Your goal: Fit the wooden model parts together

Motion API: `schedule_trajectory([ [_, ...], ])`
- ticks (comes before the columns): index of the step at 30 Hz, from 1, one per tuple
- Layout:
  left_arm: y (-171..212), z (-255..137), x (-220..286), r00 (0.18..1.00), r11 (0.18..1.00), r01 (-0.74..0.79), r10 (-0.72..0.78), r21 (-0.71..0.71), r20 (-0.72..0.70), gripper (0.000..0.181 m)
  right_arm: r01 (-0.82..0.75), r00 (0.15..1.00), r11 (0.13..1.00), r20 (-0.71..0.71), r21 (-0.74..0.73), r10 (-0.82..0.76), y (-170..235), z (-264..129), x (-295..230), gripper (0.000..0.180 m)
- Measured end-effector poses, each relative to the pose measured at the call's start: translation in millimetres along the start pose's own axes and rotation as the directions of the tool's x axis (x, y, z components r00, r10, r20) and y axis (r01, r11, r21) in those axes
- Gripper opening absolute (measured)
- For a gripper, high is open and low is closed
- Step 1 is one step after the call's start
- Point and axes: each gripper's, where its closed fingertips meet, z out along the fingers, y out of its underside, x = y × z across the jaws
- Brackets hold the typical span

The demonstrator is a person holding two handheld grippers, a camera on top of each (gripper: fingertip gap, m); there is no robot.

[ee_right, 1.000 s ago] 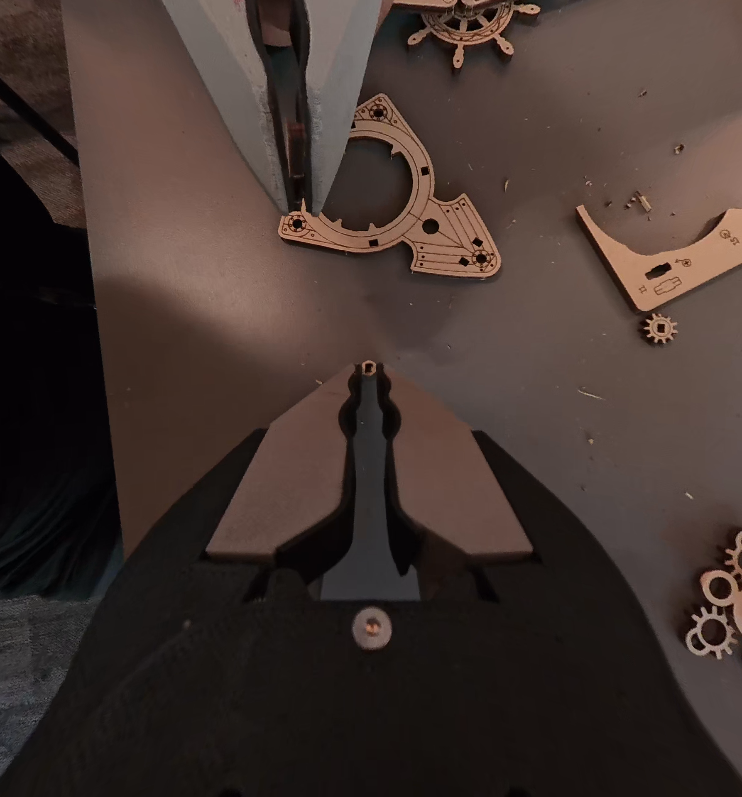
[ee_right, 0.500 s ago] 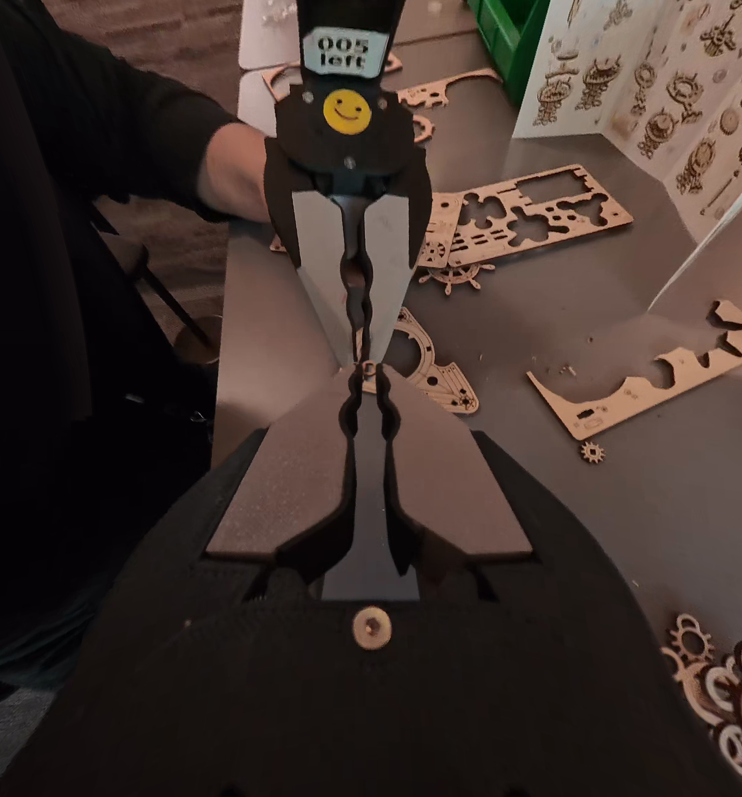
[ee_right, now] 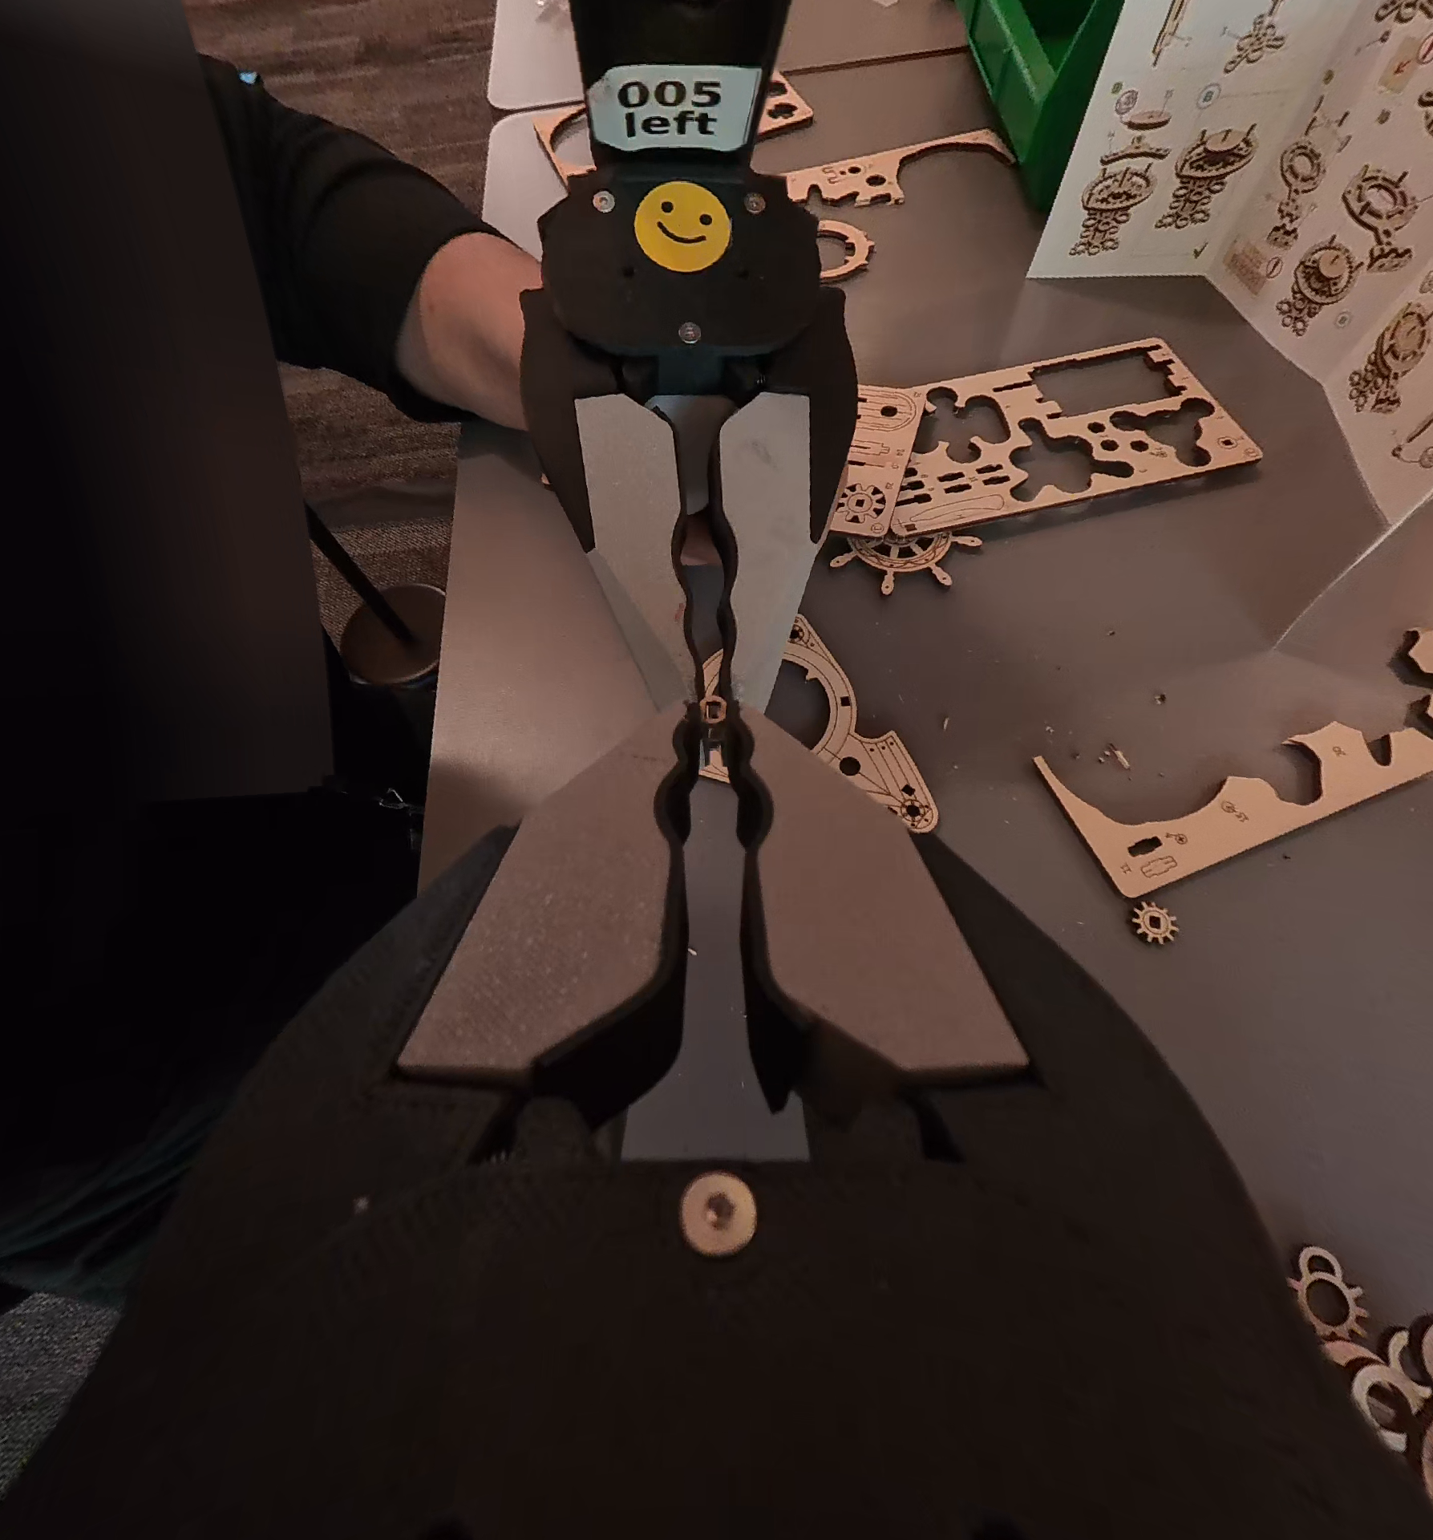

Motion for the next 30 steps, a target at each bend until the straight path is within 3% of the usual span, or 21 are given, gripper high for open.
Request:
schedule_trajectory([
  [6,-2.9,-0.3,0.4,0.999,0.999,-0.038,0.037,0.012,0.018,0.001,0.032,0.999,0.999,-0.032,-0.010,-0.032,0.9,-3.2,-0.7,0.002],
  [19,15.6,8.1,3.4,0.995,0.990,-0.094,0.098,-0.108,0.033,0.001,0.067,0.997,0.993,-0.040,-0.102,-0.071,17.0,5.9,-5.2,0.003],
  [30,3.3,1.5,7.9,0.999,0.999,-0.029,0.028,-0.033,-0.016,0.001,-0.002,1.000,0.992,0.012,0.129,0.000,2.1,-5.1,-7.0,0.002],
])
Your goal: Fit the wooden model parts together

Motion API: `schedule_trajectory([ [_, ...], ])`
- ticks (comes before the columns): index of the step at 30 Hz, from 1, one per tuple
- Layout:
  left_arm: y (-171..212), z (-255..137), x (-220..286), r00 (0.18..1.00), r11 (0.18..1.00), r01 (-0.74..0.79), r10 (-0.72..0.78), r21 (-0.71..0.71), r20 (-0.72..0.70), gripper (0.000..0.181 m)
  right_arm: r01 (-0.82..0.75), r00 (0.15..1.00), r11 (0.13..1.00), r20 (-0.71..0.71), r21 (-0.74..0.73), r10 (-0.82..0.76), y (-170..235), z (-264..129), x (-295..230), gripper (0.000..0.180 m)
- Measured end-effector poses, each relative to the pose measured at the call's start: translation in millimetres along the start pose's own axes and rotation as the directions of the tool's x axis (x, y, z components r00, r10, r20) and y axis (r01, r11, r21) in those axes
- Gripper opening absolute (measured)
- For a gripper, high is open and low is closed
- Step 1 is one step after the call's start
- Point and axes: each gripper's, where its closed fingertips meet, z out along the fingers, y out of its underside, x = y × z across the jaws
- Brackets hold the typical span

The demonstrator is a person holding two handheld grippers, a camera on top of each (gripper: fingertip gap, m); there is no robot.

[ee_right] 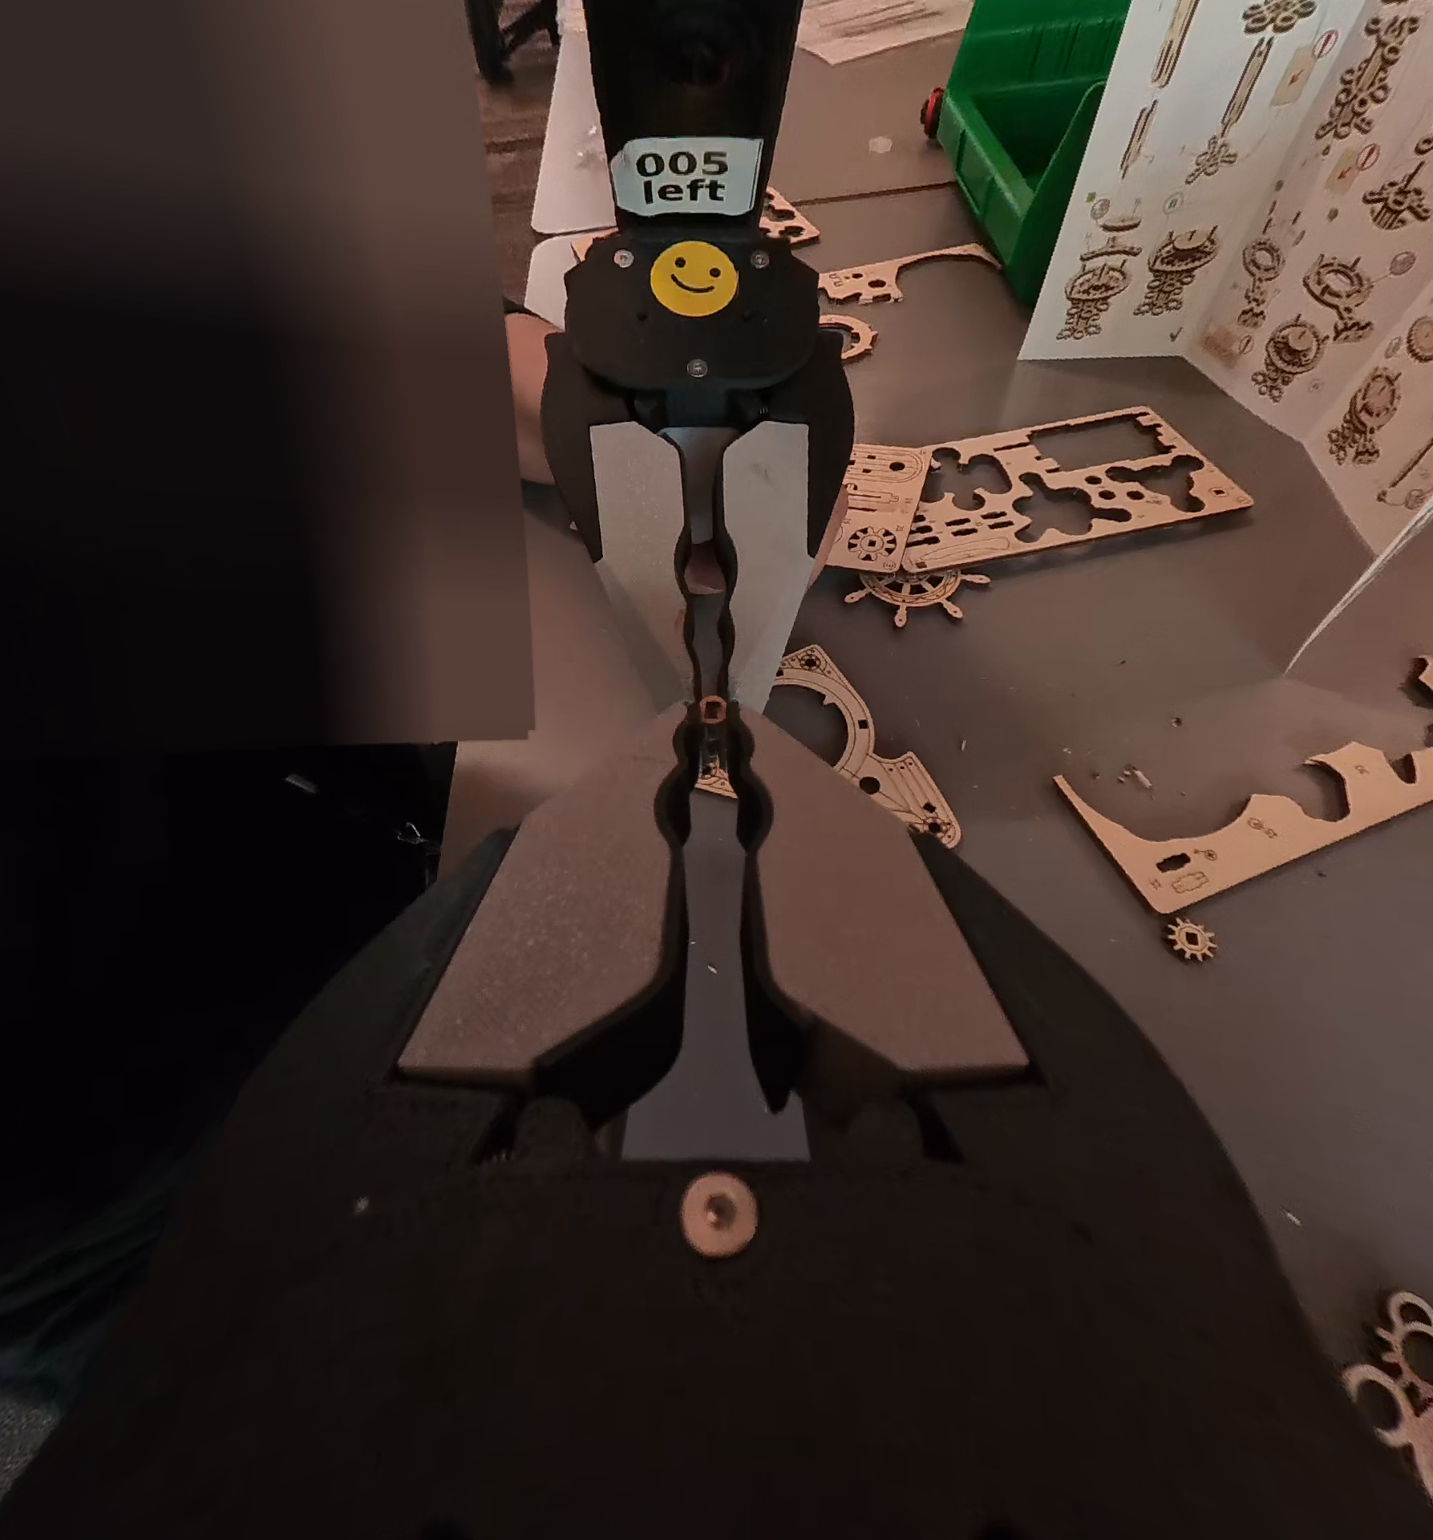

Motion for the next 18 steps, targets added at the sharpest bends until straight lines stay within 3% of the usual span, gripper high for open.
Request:
schedule_trajectory([
  [18,-4.9,-1.0,-0.1,0.999,0.998,-0.050,0.050,0.039,0.009,0.001,0.067,0.995,0.997,-0.077,0.047,-0.063,-4.3,-1.5,0.9,0.002],
])
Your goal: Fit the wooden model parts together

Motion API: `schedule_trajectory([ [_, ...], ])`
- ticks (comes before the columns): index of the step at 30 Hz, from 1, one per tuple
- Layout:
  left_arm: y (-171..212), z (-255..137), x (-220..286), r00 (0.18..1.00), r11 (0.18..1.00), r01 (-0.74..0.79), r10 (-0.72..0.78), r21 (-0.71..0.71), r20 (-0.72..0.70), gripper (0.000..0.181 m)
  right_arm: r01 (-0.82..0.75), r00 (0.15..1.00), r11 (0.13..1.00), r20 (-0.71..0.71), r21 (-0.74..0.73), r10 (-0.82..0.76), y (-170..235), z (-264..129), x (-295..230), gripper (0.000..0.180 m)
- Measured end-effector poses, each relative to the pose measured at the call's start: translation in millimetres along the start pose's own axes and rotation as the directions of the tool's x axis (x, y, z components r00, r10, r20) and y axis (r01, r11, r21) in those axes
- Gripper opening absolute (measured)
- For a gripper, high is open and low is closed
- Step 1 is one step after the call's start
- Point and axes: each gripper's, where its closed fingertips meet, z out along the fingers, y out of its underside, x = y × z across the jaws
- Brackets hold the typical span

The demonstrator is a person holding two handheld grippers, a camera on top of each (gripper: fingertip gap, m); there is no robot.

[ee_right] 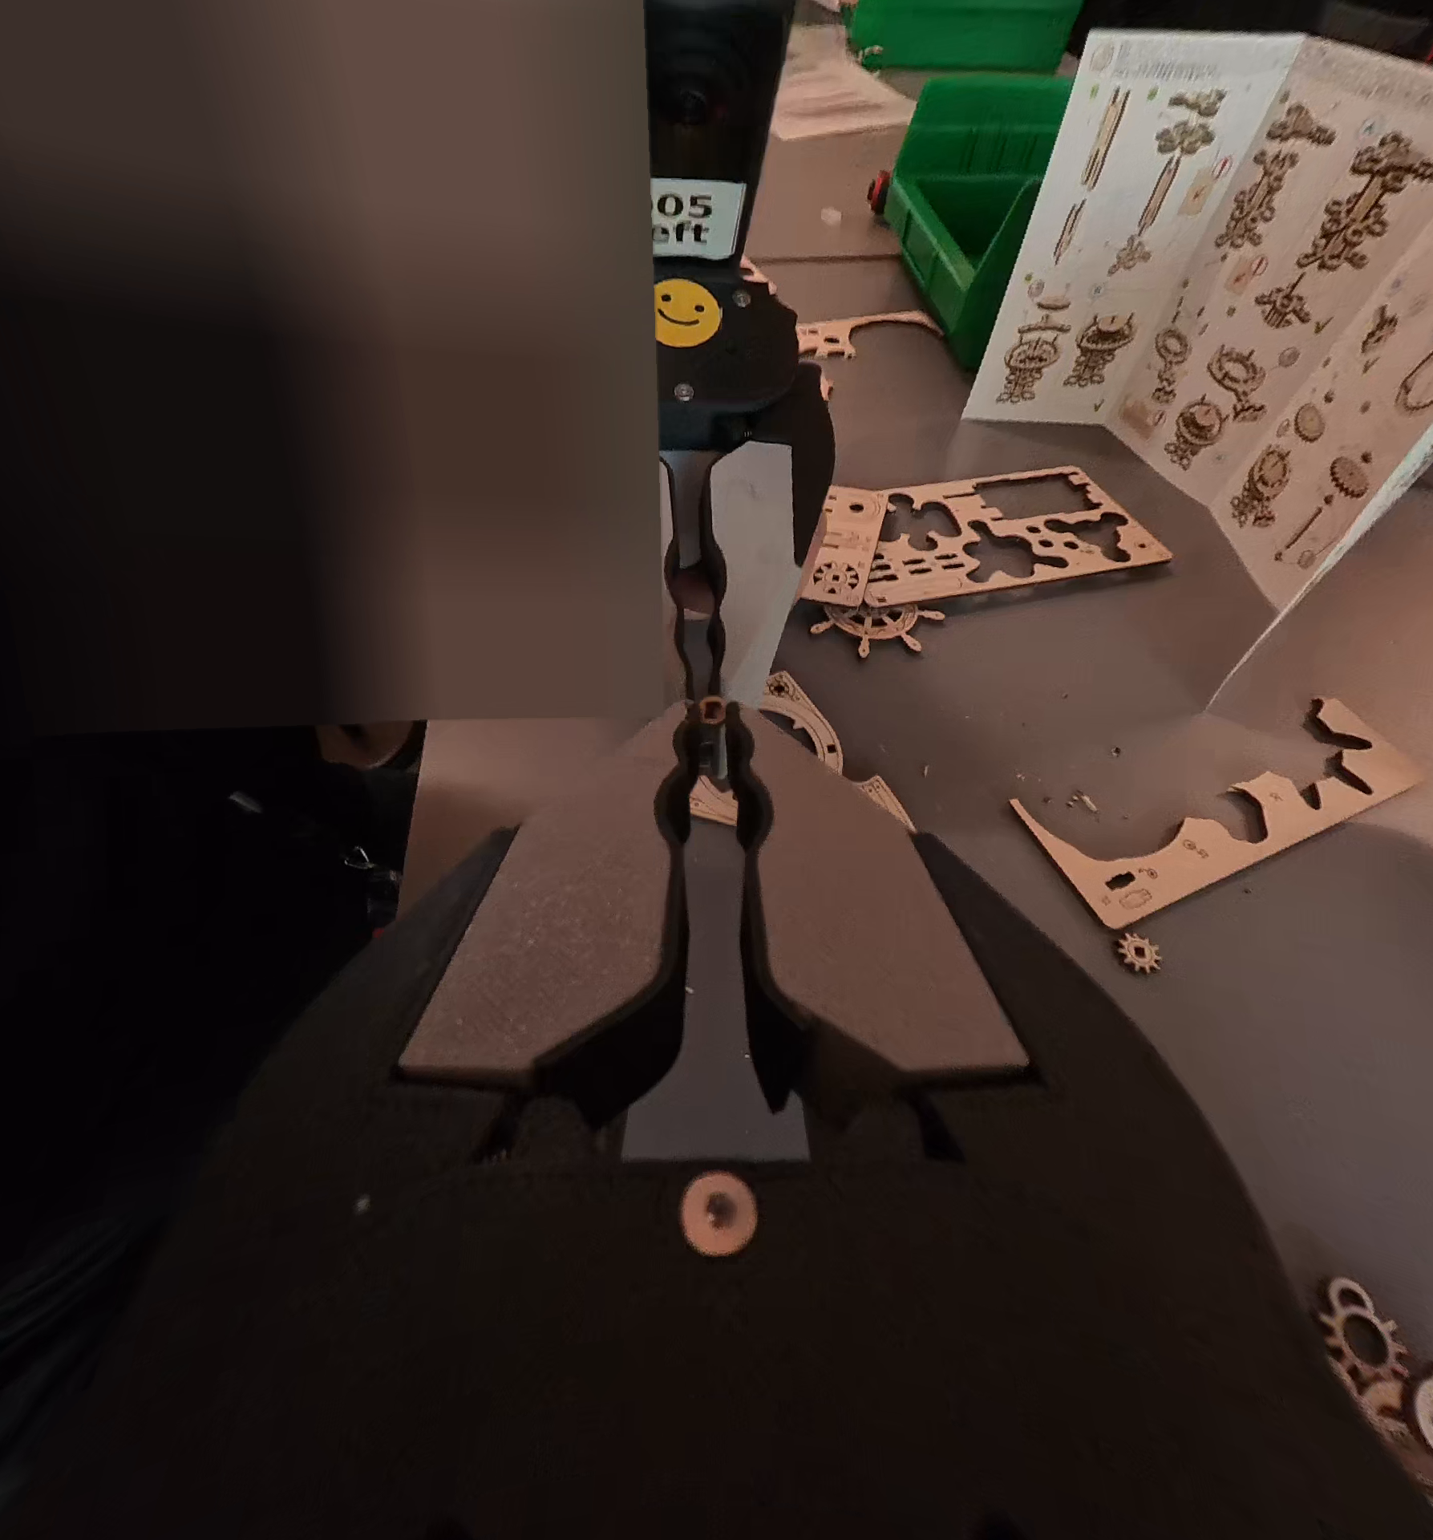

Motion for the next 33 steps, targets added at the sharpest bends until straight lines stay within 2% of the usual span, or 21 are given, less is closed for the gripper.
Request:
schedule_trajectory([
  [5,-18.8,-7.6,-2.6,0.986,0.978,-0.162,0.154,0.129,0.070,0.001,0.088,0.991,0.996,-0.103,0.018,-0.086,-11.5,-4.2,0.6,0.002],
  [10,-24.7,-7.1,-4.3,0.944,0.938,-0.315,0.293,0.148,0.153,0.001,0.216,0.946,0.975,-0.240,-0.045,-0.220,-21.5,-8.2,-1.5,0.002],
  [19,-26.3,-7.3,-7.4,0.919,0.910,-0.380,0.350,0.164,0.185,0.000,0.363,0.836,0.912,-0.366,-0.193,-0.410,-21.2,-11.2,-6.4,0.002],
  [29,-30.9,-10.7,-7.2,0.881,0.875,-0.454,0.412,0.166,0.233,0.000,0.366,0.824,0.909,-0.385,-0.198,-0.415,-20.3,-9.6,-5.4,0.002],
  [31,-33.7,-13.2,-9.5,0.838,0.845,-0.515,0.462,0.142,0.290,0.000,0.361,0.817,0.914,-0.409,-0.188,-0.406,-22.7,-9.6,-3.2,0.002],
  [33,-37.2,-17.4,-18.4,0.757,0.805,-0.589,0.520,0.070,0.396,0.001,0.344,0.816,0.927,-0.442,-0.147,-0.373,-29.0,-10.1,-1.6,0.002],
])
